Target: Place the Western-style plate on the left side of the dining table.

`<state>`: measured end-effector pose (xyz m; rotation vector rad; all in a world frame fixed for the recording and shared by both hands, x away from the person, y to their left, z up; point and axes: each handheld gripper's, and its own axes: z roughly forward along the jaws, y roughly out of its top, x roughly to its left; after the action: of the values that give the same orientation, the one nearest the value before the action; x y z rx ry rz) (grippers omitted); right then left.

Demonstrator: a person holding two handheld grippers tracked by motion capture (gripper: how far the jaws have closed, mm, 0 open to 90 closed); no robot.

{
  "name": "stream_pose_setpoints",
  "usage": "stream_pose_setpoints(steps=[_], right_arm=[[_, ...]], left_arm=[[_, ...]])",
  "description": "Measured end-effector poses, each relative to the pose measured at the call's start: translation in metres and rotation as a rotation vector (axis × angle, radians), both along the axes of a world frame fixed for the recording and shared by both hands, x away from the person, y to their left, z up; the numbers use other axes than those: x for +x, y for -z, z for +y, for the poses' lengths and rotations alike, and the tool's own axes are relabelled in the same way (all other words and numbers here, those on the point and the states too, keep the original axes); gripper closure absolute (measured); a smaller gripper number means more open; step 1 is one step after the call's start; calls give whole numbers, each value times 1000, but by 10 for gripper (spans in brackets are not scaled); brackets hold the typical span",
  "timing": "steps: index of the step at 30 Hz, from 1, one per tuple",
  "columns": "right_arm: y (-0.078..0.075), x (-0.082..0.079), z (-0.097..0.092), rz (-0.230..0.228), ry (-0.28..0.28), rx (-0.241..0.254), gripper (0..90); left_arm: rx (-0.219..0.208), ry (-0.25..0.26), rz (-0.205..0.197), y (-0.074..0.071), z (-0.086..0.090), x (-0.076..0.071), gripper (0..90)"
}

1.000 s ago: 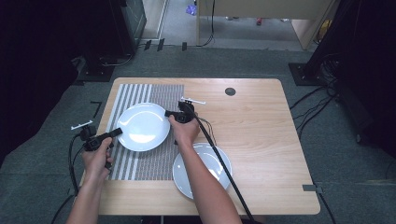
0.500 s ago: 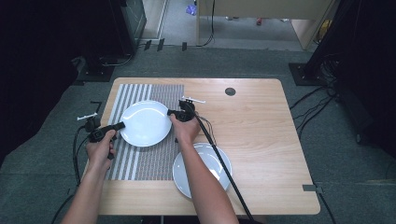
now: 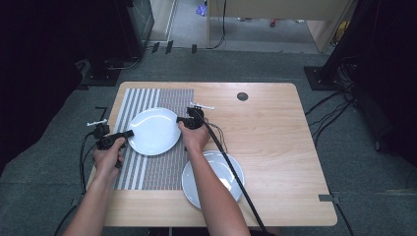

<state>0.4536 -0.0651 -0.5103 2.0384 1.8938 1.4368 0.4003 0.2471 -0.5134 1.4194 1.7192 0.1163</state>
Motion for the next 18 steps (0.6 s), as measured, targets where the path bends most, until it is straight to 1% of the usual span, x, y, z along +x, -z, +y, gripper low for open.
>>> stream_pose_setpoints(steps=[1, 3, 4, 5, 6, 7, 8, 9, 10, 11, 12, 13, 14, 15, 16, 17, 18], right_arm=[[1, 0, 0, 0, -4, -7, 833], [5, 0, 1, -3, -24, -52, 799], [6, 0, 2, -16, -29, -62, 773], [6, -1, 1, -21, -28, -58, 741], [5, -1, 0, -28, -27, -51, 712], [4, -1, -1, -30, -24, -48, 694], [2, -2, -3, -49, -21, -62, 653], [1, -3, -5, -66, -15, -85, 613], [-3, -4, -6, -97, -14, -162, 557], [-4, -5, -7, -107, -19, -196, 534], [-6, -7, -8, -130, -22, -251, 514], [-8, -9, -10, -152, -23, -299, 495], [-11, -11, -12, -156, -20, -338, 453], [-12, -12, -14, -150, -17, -348, 407], [-14, -13, -17, -129, -17, -350, 390], [-15, -14, -19, -123, -27, -345, 398], [-17, -16, -22, -122, -38, -321, 399]], left_arm=[[3, 9, -7, 0, -1, 0, 712], [27, 26, -24, -1, -3, -1, 654], [39, 29, -32, -2, -4, -2, 628], [66, 22, -43, -3, -5, -3, 572], [80, 16, -49, -4, -5, -3, 531], [89, 13, -54, -6, -4, -4, 503], [90, 11, -56, -7, -4, -5, 480], [86, 6, -49, -10, -2, -7, 457], [80, 6, -46, -11, -2, -7, 437], [69, 11, -43, -12, 0, -8, 436], [63, 16, -41, -14, 0, -10, 426], [70, 20, -36, -16, 0, -11, 409], [74, 25, -35, -16, 0, -12, 389], [74, 32, -30, -18, -1, -14, 376], [80, 39, -28, -18, -1, -15, 349], [90, 45, -25, -19, -2, -17, 330], [95, 49, -25, -20, -4, -18, 310]])
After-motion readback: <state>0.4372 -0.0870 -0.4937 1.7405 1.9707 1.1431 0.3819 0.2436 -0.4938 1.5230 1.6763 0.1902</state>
